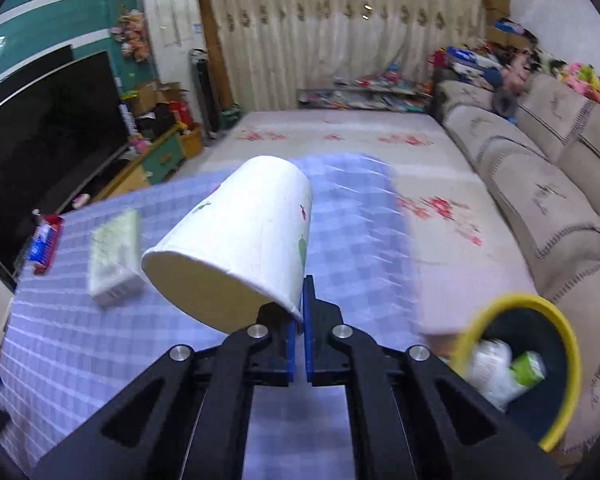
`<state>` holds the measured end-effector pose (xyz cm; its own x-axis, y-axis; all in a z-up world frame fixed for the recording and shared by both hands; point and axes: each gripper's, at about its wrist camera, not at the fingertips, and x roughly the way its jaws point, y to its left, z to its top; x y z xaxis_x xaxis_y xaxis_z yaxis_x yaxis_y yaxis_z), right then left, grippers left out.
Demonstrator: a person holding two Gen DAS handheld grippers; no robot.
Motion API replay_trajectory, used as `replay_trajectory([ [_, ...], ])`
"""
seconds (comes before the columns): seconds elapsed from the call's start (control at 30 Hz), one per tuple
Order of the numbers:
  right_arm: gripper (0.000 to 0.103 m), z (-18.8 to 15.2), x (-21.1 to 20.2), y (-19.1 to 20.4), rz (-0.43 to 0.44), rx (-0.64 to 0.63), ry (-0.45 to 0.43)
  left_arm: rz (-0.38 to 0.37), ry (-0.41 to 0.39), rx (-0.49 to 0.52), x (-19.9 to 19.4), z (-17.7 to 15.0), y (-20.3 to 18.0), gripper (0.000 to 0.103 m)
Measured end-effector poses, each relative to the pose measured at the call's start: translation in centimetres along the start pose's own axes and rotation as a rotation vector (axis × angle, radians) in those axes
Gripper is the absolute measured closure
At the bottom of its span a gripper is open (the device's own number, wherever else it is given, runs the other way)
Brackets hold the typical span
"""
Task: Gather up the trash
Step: 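Carry the paper cup with the right gripper into the bin and release, then grasp the pale green drink carton with the left gripper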
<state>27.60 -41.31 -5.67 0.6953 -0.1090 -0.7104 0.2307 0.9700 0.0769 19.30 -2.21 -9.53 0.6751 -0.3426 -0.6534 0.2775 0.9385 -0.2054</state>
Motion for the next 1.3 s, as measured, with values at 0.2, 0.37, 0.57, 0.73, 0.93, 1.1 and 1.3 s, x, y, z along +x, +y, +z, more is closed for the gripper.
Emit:
replay_trajectory([
  [0.2,0.099,-4.5,-1.8,-11.4,-0.2,0.084,0.08,0.02,0.019,0.055,2.1,1.6,-3.5,0.008],
  [0.37,0.099,-7.5,-1.0,-17.2,-0.273,0.111,0.146,0.073,0.025,0.069,4.7,3.1,-6.0,0.008],
  [0.57,0.054,-8.4,-0.2,-19.2,-0.259,0.155,0.139,0.153,0.021,0.014,8.0,5.7,-7.4,0.007],
  [0.73,0.048,-9.0,-1.7,-20.3,-0.212,0.191,0.081,0.202,0.04,-0.027,11.5,7.6,-7.8,0.005],
  [0.93,0.047,-8.6,-3.6,-19.8,-0.191,0.18,0.028,0.275,0.024,-0.082,15.4,10.1,-7.9,0.005],
  [1.1,0.045,-8.4,-4.5,-19.8,-0.177,0.179,-0.004,0.323,0.063,-0.126,19.3,11.6,-7.7,0.005],
  [1.3,0.045,-8.4,-3.9,-19.4,-0.154,0.168,0.01,0.375,0.091,-0.174,22.3,12.3,-7.1,0.005],
])
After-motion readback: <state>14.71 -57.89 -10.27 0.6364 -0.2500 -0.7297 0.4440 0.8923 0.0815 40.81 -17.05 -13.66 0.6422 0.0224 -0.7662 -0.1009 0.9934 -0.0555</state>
